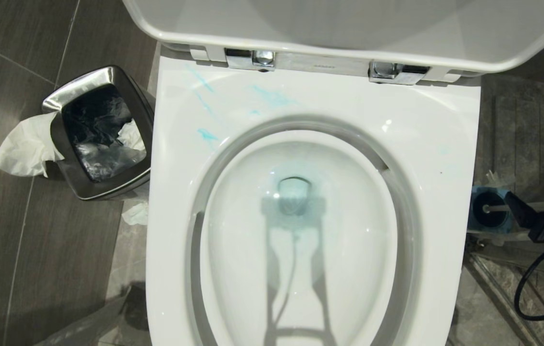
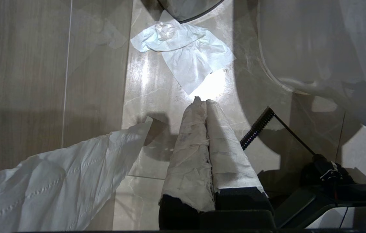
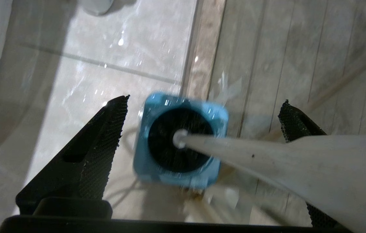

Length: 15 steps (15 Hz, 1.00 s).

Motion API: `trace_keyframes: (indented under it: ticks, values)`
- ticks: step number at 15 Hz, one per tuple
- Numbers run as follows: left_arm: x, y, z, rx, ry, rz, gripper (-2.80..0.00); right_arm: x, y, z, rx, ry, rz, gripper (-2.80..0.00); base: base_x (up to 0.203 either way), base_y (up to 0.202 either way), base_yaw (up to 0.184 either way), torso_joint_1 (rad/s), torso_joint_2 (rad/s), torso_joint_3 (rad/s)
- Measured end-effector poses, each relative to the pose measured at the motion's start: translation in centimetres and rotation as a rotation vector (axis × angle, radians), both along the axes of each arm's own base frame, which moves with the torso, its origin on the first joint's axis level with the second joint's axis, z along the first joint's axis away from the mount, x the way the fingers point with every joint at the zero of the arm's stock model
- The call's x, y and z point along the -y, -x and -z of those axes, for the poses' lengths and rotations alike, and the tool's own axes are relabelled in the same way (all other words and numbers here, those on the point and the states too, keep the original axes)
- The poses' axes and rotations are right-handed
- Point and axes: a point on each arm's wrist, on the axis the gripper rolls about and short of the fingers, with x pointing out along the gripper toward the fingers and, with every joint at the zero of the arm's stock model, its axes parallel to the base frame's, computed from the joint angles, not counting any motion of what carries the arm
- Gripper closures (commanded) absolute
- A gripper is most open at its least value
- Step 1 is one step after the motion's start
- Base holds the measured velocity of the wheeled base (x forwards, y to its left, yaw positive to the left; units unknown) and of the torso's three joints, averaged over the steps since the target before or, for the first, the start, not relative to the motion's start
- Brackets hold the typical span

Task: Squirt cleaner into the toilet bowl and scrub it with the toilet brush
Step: Scrub the toilet bowl

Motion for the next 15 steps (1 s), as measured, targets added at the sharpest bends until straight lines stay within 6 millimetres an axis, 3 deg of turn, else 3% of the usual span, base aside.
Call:
trace_keyframes:
  ticks: [6, 7, 8, 15]
  values:
    - [0.0, 0.0, 0.0, 0.000, 0.000, 0.000, 0.00, 0.5, -1.4, -1.4, 0.066, 0.022, -0.001, -2.80, 0.000, 0.000, 0.000, 0.000, 0.00, 0.000]
    - [0.0, 0.0, 0.0, 0.000, 0.000, 0.000, 0.00, 0.5, -1.5, -1.6, 0.076, 0.026, -0.001, -1.12, 0.000, 0.000, 0.000, 0.000, 0.00, 0.000]
    - [0.0, 0.0, 0.0, 0.000, 0.000, 0.000, 0.00, 0.5, -1.6, -1.8, 0.083, 0.028, -0.003, 0.00, 0.000, 0.000, 0.000, 0.000, 0.00, 0.000]
    - [0.0, 0.0, 0.0, 0.000, 0.000, 0.000, 0.00, 0.2, -0.7, -1.8, 0.063, 0.123, 0.012, 0.00, 0.000, 0.000, 0.000, 0.000, 0.00, 0.000]
